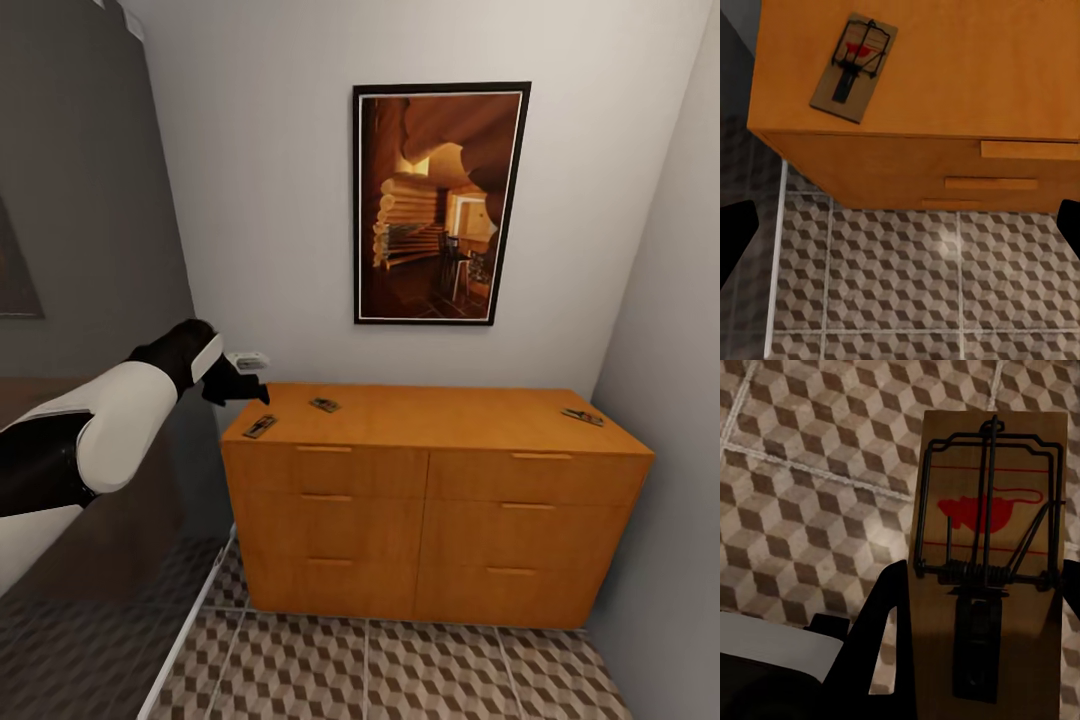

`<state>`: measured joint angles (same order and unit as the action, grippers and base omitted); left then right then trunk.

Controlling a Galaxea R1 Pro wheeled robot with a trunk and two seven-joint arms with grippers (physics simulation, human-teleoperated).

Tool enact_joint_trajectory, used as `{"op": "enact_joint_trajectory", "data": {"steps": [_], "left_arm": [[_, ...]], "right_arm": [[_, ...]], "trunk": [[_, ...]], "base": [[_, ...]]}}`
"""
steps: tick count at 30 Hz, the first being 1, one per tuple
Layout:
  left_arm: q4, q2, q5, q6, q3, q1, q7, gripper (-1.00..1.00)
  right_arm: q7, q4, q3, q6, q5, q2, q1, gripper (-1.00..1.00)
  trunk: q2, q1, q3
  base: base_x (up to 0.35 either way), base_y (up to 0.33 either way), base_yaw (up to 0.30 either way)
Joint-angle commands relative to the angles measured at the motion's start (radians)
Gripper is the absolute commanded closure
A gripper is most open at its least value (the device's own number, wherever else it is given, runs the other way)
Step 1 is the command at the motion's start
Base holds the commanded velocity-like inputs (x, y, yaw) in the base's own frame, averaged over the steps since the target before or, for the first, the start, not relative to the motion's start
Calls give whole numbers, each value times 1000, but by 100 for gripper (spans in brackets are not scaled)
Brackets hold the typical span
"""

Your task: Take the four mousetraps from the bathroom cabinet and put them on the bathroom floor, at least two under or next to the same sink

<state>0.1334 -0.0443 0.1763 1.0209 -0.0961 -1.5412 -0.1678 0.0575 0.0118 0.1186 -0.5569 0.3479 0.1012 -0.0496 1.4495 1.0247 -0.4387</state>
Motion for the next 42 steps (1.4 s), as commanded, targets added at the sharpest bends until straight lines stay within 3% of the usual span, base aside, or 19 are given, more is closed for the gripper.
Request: {"op": "enact_joint_trajectory", "data": {"steps": [1, 16, 19, 29, 42], "left_arm": [[0, 0, 11, 4, -8, 0, -6, -100], [-9, -2, 12, 4, -8, 13, -4, -100], [-18, -7, 18, 4, -7, 14, -4, -100], [-19, -59, 61, 4, -7, 15, -4, -100], [-20, -62, 62, 3, -8, 15, -5, -100]], "right_arm": [[4, -1, 7, -3, 11, 0, 0, 100], [2, -1, 7, -3, 10, -5, 25, 100], [2, -1, 7, -3, 10, -5, 25, 100], [2, -1, 7, -3, 10, -5, 26, 100], [2, -1, 7, -3, 11, -6, 28, 100]], "trunk": [[1, 0, -1], [1, 0, -1], [1, 0, -1], [1, 0, -1], [1, 0, -1]], "base": [[208, 0, 0], [96, 0, 0], [2, 0, 0], [0, 0, 0], [0, 0, 0]]}}
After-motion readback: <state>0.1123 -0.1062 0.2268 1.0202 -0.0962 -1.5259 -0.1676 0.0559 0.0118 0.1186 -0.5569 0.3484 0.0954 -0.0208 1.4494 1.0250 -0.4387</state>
